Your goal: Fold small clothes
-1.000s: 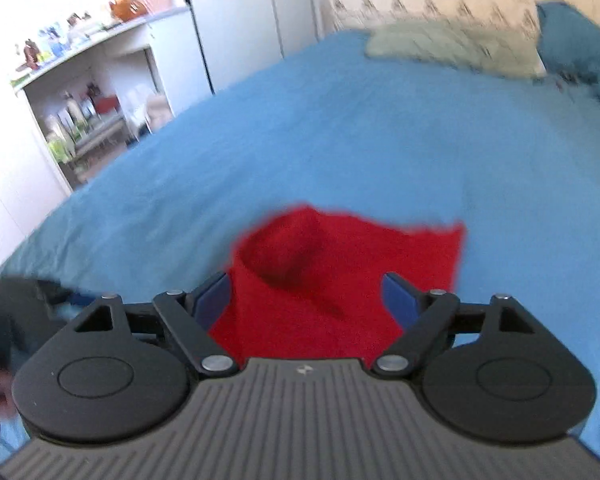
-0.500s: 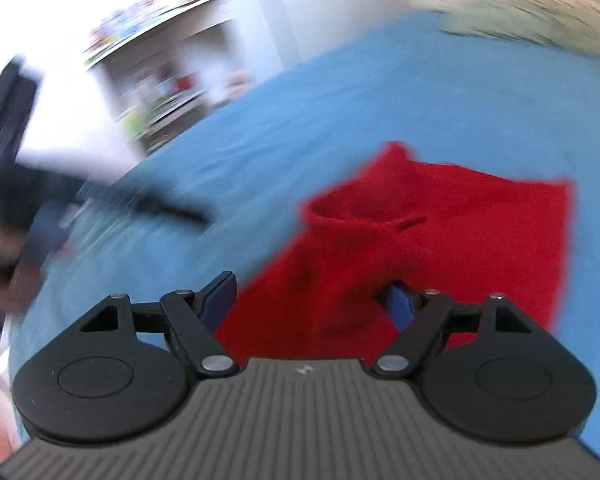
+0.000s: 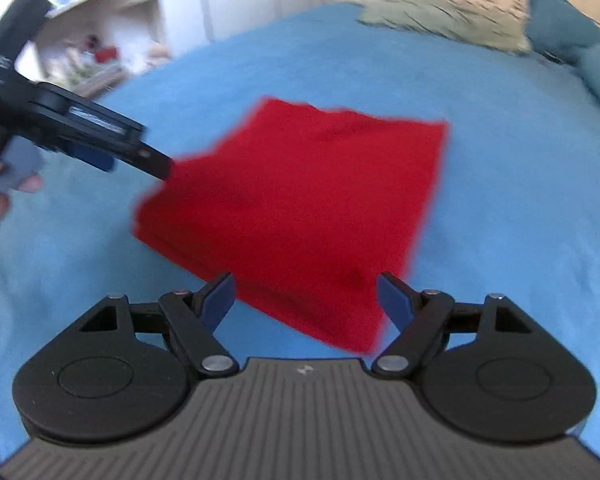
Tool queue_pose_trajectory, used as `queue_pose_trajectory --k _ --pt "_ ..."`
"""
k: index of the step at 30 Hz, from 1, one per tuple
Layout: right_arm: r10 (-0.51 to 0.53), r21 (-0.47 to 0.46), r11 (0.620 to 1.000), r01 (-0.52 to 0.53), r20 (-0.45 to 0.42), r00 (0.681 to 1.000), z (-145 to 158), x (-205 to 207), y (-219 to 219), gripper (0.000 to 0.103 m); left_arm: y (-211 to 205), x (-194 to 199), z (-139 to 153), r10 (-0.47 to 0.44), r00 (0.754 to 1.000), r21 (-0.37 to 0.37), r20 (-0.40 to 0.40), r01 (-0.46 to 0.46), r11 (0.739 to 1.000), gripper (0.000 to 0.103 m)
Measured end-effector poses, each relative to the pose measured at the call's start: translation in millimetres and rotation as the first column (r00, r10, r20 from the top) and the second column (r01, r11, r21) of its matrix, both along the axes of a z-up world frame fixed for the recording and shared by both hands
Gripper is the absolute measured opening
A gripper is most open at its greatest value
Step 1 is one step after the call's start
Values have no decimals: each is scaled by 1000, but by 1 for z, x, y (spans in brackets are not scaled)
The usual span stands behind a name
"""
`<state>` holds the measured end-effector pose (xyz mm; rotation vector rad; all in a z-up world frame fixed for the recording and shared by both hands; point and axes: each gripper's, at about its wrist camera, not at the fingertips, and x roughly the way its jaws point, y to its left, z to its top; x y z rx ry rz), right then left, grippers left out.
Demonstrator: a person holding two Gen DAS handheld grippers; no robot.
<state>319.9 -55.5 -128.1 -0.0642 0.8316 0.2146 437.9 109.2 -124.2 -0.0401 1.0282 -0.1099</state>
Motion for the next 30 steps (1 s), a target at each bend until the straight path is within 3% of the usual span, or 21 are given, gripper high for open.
queue_pose_trajectory --k 5,8,12,18,21,25,30 --pt "-139 87 986 140 -17 990 -8 3 -36 94 -10 5 -25 10 1000 84 -20 -8 996 91" --pt "-199 144 969 202 -31 979 -13 5 -47 94 -3 3 -42 36 997 95 -61 -30 995 93" --pt "-186 66 979 193 -102 977 -31 8 -58 93 8 -5 -51 59 995 74 -75 -53 996 96" --pt "-105 -4 994 105 -108 989 -33 3 -63 94 7 -11 -55 17 997 118 -72 -9 993 96" --pt "-109 24 993 113 -135 985 -17 7 -66 95 10 -13 -41 21 996 79 -82 -14 997 94" --pt "-125 92 987 134 -95 988 19 21 -72 97 3 -13 -4 -53 998 71 19 51 996 96" --pt "-159 198 965 175 -95 983 41 53 -83 103 0 25 10 -112 992 -5 57 112 994 98"
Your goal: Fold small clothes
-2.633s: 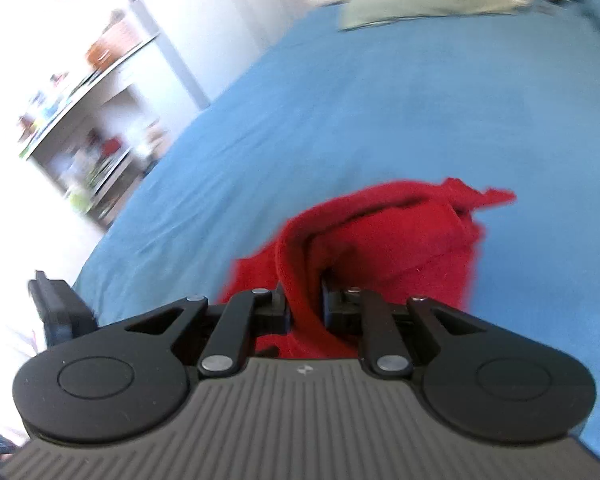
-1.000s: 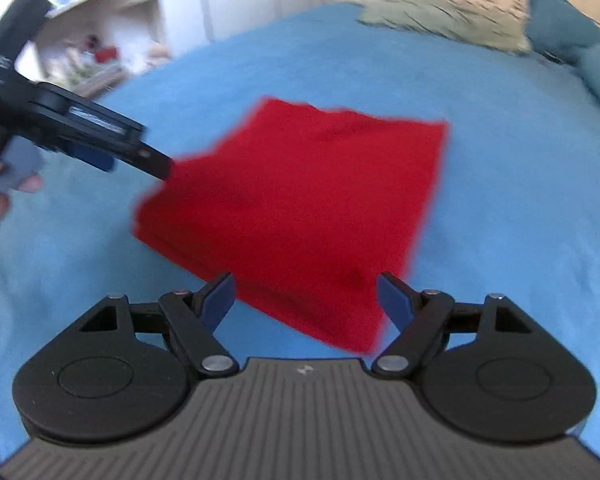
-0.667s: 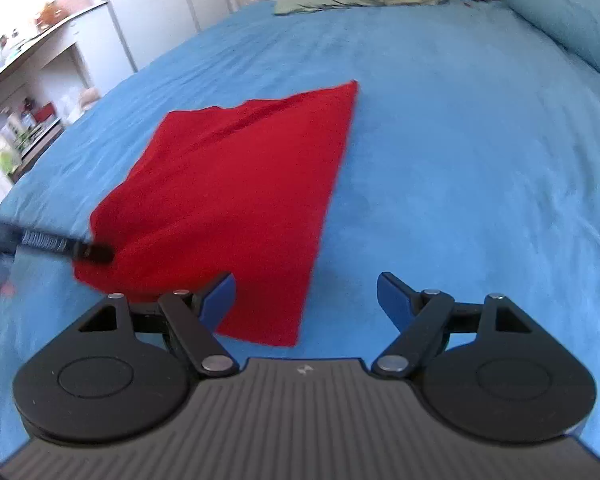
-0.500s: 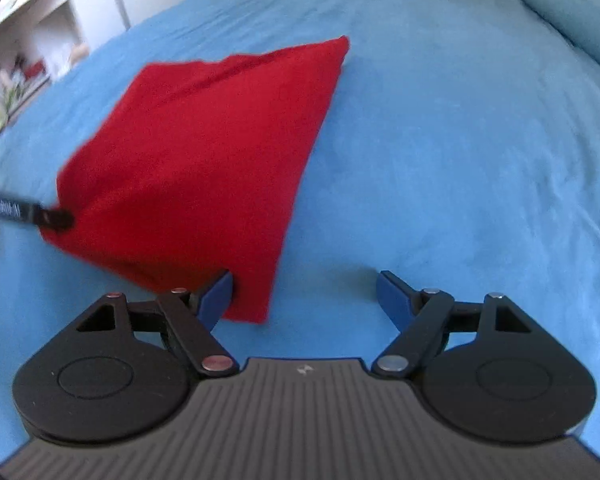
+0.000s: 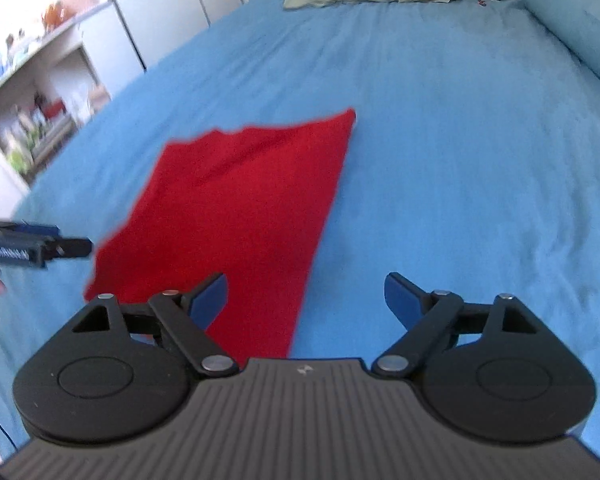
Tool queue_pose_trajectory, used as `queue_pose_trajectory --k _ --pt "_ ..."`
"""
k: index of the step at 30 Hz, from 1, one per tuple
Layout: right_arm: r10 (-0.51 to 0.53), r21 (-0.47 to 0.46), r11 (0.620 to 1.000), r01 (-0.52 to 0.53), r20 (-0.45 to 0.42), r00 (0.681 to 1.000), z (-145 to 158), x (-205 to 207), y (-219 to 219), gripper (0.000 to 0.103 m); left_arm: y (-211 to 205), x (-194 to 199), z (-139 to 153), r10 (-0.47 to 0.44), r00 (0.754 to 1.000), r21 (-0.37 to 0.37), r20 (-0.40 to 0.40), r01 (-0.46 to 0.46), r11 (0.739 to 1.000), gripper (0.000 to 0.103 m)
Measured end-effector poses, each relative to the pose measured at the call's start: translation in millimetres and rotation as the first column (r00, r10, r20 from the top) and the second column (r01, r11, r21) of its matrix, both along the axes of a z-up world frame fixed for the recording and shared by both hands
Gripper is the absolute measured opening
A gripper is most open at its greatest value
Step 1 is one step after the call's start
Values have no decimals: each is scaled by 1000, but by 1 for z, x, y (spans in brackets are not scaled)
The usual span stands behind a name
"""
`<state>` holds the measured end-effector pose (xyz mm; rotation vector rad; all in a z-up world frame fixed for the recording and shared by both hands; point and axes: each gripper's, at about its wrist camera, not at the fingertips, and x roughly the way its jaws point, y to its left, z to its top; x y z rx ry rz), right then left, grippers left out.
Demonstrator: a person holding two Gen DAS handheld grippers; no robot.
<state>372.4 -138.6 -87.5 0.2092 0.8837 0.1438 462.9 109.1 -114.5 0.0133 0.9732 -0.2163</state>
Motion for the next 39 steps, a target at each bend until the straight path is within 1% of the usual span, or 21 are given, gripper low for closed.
queue_pose_trajectory --k 1,3,6,7,9,12,14,16,18,20,21,22,23,24,25,26,28,31,34,36,39 --pt "-9 24 1000 9 -11 1000 1 8 -1 103 0 11 -4 0 1000 -11 -20 0 1000 99" --pt "-8 113 993 19 -98 995 -10 29 -6 103 3 30 -17 25 998 -54 -65 -28 998 99" --pt "-30 231 971 67 -158 987 -29 46 -12 103 13 48 -34 65 991 -165 -114 -84 983 97" --pt "-38 248 965 82 -177 983 -36 51 -13 103 14 52 -39 72 989 -188 -128 -96 977 93" --pt "-54 263 959 107 -199 978 -47 55 -12 103 10 60 -44 64 988 -199 -142 -92 976 89" --pt "-80 283 949 141 -218 973 -60 64 -12 103 1 69 -53 49 986 -177 -158 -77 981 85" --pt "-83 287 946 148 -228 970 -67 70 -11 91 -4 71 -56 37 986 -182 -164 -67 981 75" --pt "-59 284 951 123 -226 972 -71 76 -5 85 -8 74 -59 29 985 -196 -171 -63 979 68" --pt "-40 277 955 103 -223 974 -73 82 1 82 -11 77 -61 28 982 -212 -184 -67 975 61" --pt "-36 267 959 99 -234 972 -75 90 7 82 -12 80 -62 31 981 -220 -193 -75 973 50" --pt "-35 266 959 100 -237 971 -78 94 8 80 -13 79 -61 30 981 -222 -191 -72 972 46" --pt "-32 261 961 95 -236 971 -79 96 9 74 -15 78 -59 27 983 -212 -183 -67 975 40" --pt "-23 246 966 82 -234 972 -78 97 11 66 -17 77 -58 24 984 -200 -175 -60 978 35" --pt "-16 235 969 71 -228 973 -75 96 13 61 -21 76 -55 22 986 -185 -166 -53 981 33" --pt "-10 228 972 61 -218 976 -72 95 14 53 -23 74 -52 24 987 -170 -158 -51 984 29" --pt "-3 218 975 48 -204 979 -66 93 15 48 -26 73 -48 25 988 -154 -152 -49 987 27" --pt "1 210 977 37 -180 984 -57 90 17 43 -31 68 -39 25 991 -127 -135 -42 991 26" --pt "-7 217 975 38 -144 990 -40 83 19 41 -39 58 -25 16 994 -101 -104 -27 994 24" --pt "-4 215 976 28 -111 994 -19 68 20 40 -46 42 -9 -6 997 -104 -83 -3 995 24" --pt "-16 235 971 39 -98 995 -7 52 14 40 -52 27 1 -19 997 -96 -70 12 995 23" --pt "-35 251 966 58 -95 995 12 17 1 40 -61 -3 19 -27 997 -116 -68 19 993 23"
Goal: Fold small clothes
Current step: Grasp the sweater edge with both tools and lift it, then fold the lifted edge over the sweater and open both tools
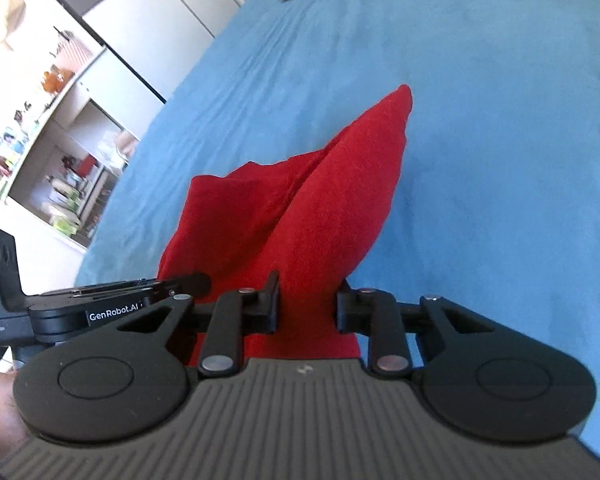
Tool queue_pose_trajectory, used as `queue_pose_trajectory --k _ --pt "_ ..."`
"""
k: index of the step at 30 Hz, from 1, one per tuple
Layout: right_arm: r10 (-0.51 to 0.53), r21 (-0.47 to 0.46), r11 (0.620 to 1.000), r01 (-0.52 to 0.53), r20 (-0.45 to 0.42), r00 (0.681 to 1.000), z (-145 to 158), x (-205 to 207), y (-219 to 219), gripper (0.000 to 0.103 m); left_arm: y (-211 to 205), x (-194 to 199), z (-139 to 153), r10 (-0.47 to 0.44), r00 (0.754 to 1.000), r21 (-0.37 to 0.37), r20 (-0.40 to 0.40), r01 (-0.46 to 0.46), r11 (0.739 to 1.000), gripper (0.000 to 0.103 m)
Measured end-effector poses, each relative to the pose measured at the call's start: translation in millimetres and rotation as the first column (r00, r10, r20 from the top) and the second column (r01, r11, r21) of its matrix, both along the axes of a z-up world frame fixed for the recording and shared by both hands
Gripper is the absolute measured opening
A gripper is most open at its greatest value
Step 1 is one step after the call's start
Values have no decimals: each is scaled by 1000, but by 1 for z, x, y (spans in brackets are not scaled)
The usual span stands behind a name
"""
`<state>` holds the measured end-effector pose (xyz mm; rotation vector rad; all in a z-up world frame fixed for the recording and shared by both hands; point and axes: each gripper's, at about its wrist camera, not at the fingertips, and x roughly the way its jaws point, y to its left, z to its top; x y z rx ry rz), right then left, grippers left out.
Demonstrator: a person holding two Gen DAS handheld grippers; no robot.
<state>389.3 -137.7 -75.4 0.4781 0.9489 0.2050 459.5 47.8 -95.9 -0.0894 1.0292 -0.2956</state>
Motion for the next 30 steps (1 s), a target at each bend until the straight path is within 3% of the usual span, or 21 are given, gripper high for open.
queue_pose_trajectory --k 4,7,12,15,18,21,23,25,30 --pt "-13 -8 1000 13 -6 1000 18 -56 -16 40 -19 -53 17 -11 1000 -23 -14 10 1000 23" --pt "-8 -50 999 7 -16 1000 17 -96 -24 40 -38 -87 12 -26 999 -25 -35 25 999 23" --pt "-43 -78 996 37 -75 996 -30 -145 -53 40 -70 -127 -32 -42 997 -21 -63 41 999 24" --pt "-67 -40 997 65 -46 997 -60 -158 -68 42 -76 -141 -50 -21 1000 32 -11 21 999 26" --pt "-68 -20 998 68 -12 998 -72 -159 -70 49 -71 -145 -57 3 1000 33 24 -4 999 38" --pt "-57 -4 998 57 16 998 -68 -163 -75 61 -68 -150 -54 34 997 57 76 -38 998 62" --pt "-63 -31 997 64 59 996 -58 -168 -73 85 -63 -156 -48 49 990 88 133 -61 994 84" --pt "-84 -93 991 95 113 990 -50 -175 -73 95 -56 -156 -44 61 982 114 177 -82 990 87" --pt "-122 -191 970 147 136 983 -64 -178 -71 95 -48 -159 -67 70 975 147 212 -102 984 87"
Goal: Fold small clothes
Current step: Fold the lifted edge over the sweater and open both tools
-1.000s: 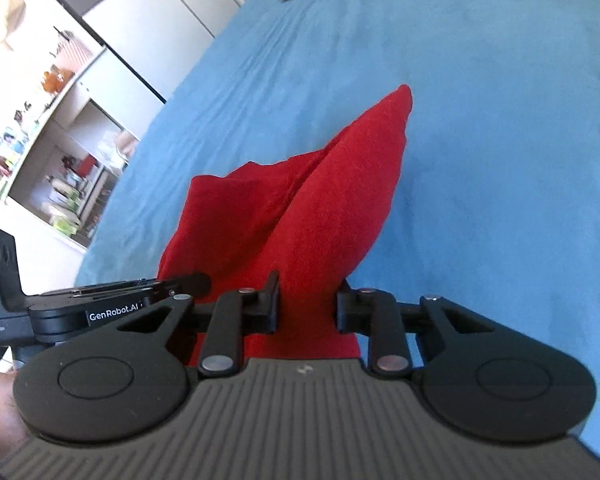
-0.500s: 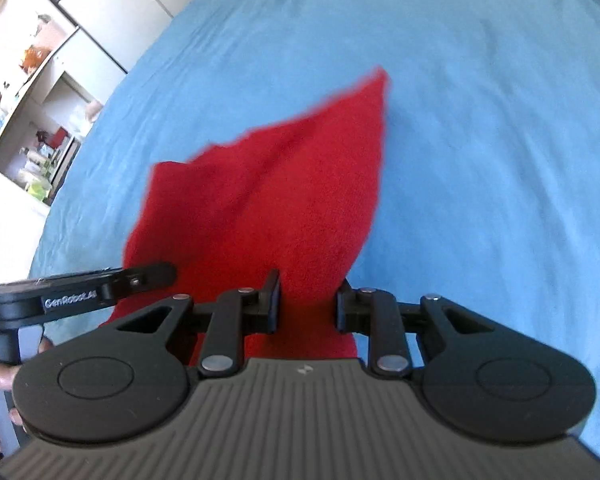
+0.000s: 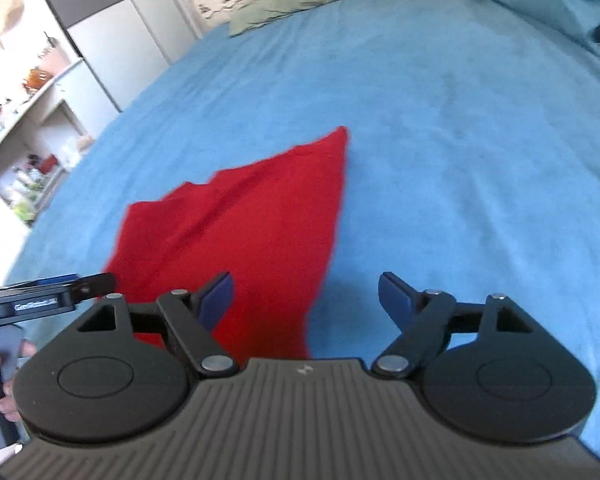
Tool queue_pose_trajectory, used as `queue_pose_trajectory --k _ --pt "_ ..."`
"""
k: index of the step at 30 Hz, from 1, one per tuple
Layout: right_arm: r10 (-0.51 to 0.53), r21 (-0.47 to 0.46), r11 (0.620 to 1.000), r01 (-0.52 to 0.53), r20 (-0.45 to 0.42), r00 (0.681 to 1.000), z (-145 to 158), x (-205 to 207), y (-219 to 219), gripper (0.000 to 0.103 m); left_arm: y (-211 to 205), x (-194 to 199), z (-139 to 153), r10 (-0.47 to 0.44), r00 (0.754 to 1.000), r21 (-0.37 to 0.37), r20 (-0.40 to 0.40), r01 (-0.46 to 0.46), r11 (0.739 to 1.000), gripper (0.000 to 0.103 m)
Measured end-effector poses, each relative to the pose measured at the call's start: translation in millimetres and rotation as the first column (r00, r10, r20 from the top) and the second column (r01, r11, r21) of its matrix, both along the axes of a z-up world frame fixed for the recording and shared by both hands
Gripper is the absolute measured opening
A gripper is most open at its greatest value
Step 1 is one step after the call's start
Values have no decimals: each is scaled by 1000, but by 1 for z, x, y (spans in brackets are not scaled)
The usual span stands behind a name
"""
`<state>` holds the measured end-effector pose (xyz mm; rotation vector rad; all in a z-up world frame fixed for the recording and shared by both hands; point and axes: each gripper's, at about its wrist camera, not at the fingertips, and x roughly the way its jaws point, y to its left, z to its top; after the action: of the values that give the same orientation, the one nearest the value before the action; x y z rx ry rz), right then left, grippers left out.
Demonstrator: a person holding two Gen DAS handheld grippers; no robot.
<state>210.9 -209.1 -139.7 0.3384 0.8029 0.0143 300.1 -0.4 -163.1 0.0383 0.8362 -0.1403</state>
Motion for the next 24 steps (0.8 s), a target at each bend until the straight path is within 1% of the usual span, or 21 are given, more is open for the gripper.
queue_pose_trajectory --k 2,4,5,7,8,10,12,13,15,16,19,21,24 --pt "-11 -10 1000 11 1 1000 -15 -3 -1 95 2 -2 -12 6 1000 1 6 -6 1000 89" --pt "-25 -2 1000 25 32 999 -23 -8 -3 97 3 -3 -17 15 1000 -8 10 -15 1000 90" --pt "-27 -10 1000 27 52 998 -24 -11 -2 97 4 -3 -18 19 1000 -8 14 -19 1000 91" --pt "-40 -14 999 41 73 997 -22 -16 1 97 6 -5 -15 28 999 -15 23 -28 1000 91" --pt "-49 -13 999 50 79 996 -17 -21 -2 97 6 -7 -10 31 999 -18 29 -31 999 88" --pt "-56 -25 998 58 92 994 3 -33 0 97 6 -21 11 25 998 -1 52 -25 1000 87" --pt "-47 -45 998 54 142 989 34 -56 8 99 4 -39 41 16 996 4 87 -17 1000 88" --pt "-42 -61 997 52 153 987 51 -68 13 102 4 -48 54 19 995 -3 100 -18 1000 91" --pt "-38 -92 994 53 157 987 78 -88 21 102 5 -71 87 27 992 -32 127 -24 999 97" --pt "-44 -110 992 61 153 987 92 -99 25 103 6 -83 100 29 990 -45 141 -23 999 102" --pt "-77 -134 986 99 159 984 126 -131 33 103 5 -119 138 19 986 -62 164 -9 998 103" --pt "-105 -138 982 132 187 977 148 -156 39 103 4 -145 159 8 981 -55 192 2 999 103" --pt "-139 -153 974 168 182 973 175 -184 49 103 -1 -180 188 -4 971 -5 239 5 1000 103"
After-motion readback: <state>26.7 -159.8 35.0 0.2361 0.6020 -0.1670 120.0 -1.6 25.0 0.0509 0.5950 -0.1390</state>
